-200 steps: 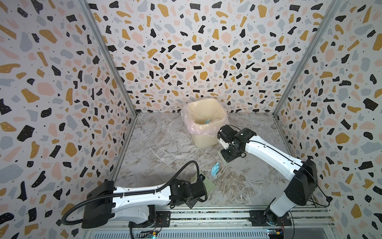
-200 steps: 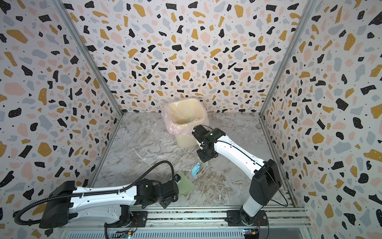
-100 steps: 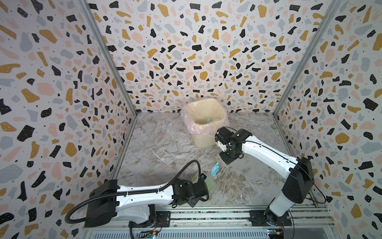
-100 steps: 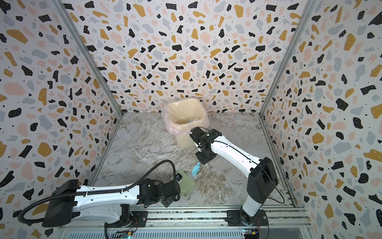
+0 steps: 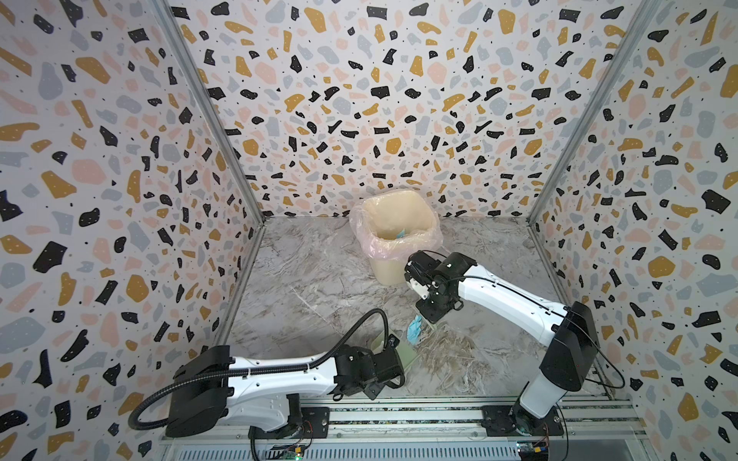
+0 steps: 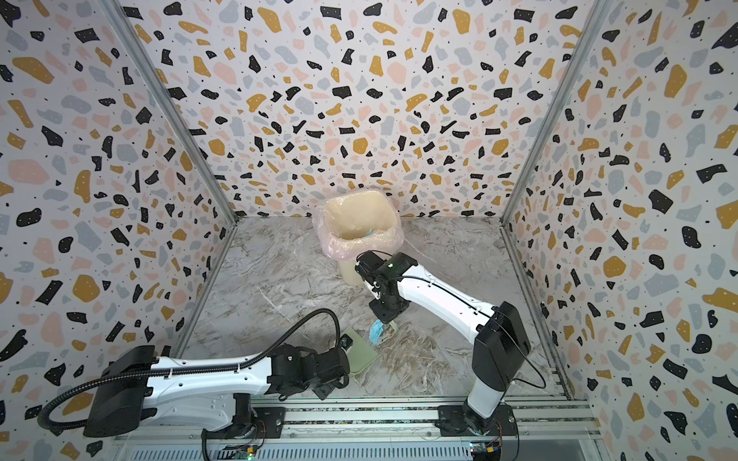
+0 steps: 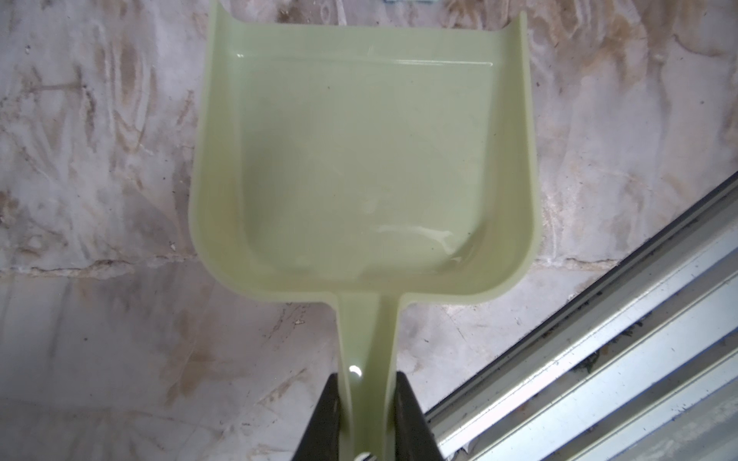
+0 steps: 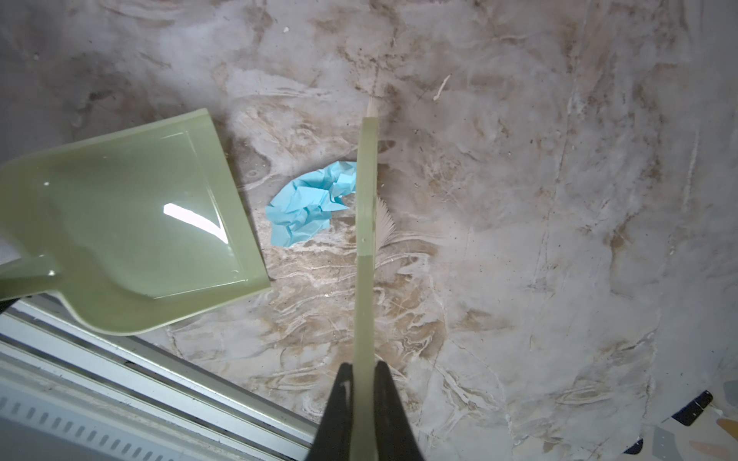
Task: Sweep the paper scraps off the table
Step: 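Sweep the light blue scrap with the right brush into the dustpan, then lift the loaded dustpan toward the bin with the left gripper while the right withdraws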
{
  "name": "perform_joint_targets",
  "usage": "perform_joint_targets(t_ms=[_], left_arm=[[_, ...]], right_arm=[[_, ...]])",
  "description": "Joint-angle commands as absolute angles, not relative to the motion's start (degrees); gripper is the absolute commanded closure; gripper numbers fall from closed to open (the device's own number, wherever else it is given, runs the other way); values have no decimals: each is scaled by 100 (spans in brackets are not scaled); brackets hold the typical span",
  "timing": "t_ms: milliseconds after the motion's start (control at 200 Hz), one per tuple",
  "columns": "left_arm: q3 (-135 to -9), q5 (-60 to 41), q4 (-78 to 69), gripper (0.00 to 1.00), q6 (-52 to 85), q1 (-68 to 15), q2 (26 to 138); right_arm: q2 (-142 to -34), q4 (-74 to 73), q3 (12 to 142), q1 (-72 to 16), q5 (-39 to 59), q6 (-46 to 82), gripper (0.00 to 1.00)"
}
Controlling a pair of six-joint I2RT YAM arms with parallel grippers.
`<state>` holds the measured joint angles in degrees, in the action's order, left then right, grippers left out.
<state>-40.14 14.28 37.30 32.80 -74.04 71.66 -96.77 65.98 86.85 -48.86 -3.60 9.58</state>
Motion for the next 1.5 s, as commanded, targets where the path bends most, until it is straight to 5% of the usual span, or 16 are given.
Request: perform_joint_targets(t_ms=[0,561,826,1492], left_arm=[[-4120,1529,3718,100,3292,-7427,7238],[-4105,1547,3735,100,3317,-7427,7206],[-4125,1642,3734,100,3326,-7427,7124],[-4308,2101,3714,100,3445,-7435,6460]], right_arm=[[-9660,6822,8865,-5116,-104,1038,100],[-9353,6664,8964,-6046,973,1783,100],[-9139,7206,9047,-5757,-41,1854,100],[-8177,7003,8565,-4902,-329,1874,100]])
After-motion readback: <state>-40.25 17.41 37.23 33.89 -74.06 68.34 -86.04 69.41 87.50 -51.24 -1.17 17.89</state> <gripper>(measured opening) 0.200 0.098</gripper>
